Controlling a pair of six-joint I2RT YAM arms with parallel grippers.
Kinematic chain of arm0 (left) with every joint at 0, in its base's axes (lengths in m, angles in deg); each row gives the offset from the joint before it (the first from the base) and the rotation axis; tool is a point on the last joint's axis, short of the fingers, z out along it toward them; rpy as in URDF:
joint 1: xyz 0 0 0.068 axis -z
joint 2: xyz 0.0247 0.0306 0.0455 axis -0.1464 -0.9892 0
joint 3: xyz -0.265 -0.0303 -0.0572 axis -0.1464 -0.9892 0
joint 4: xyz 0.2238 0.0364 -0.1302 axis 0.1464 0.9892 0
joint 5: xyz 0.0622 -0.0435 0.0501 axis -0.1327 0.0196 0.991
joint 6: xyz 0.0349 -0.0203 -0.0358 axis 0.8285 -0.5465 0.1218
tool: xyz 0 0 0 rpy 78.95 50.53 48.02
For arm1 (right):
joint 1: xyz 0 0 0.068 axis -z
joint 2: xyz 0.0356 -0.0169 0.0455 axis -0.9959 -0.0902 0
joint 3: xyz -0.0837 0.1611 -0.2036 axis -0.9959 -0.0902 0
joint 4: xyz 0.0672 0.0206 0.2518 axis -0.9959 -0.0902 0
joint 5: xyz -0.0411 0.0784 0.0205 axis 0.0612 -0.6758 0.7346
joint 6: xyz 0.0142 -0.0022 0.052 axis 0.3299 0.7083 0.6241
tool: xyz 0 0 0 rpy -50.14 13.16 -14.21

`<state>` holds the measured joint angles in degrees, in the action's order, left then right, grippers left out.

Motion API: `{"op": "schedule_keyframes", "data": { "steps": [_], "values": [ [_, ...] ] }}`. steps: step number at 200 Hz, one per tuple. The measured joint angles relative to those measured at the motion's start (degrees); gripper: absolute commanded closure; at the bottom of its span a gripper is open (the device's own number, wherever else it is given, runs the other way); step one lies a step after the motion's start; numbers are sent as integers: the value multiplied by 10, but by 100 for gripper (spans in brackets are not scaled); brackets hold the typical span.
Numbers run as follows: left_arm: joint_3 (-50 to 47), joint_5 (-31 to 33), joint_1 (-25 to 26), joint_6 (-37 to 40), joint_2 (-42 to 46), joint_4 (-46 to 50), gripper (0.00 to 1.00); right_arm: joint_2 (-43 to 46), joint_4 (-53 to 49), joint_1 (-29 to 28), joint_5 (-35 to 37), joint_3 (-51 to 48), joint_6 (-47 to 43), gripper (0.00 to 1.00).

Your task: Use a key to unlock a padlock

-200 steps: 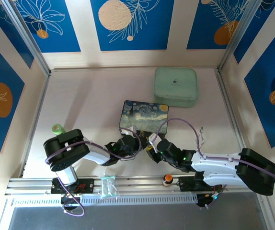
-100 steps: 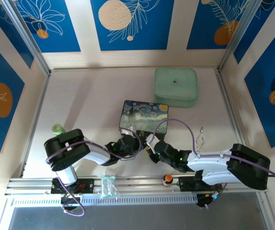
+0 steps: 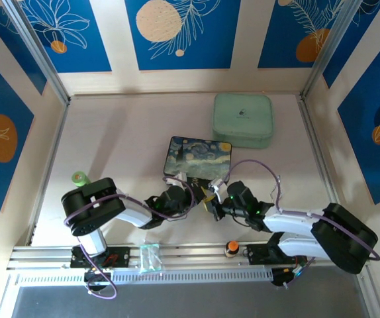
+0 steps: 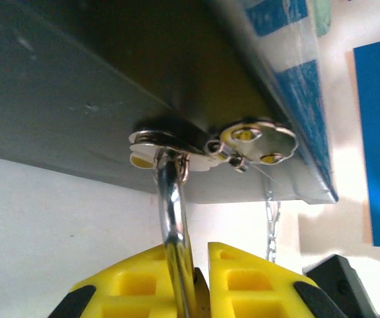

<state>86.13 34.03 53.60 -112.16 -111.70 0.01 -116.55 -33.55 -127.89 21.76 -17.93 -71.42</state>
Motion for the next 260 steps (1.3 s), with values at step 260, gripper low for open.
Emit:
{"op": "schedule_keyframes", "data": {
  "steps": [260],
  "values": [
    [-23, -12, 5, 5, 2, 16, 100, 52, -171, 3, 16, 66, 107, 62]
  ]
}}
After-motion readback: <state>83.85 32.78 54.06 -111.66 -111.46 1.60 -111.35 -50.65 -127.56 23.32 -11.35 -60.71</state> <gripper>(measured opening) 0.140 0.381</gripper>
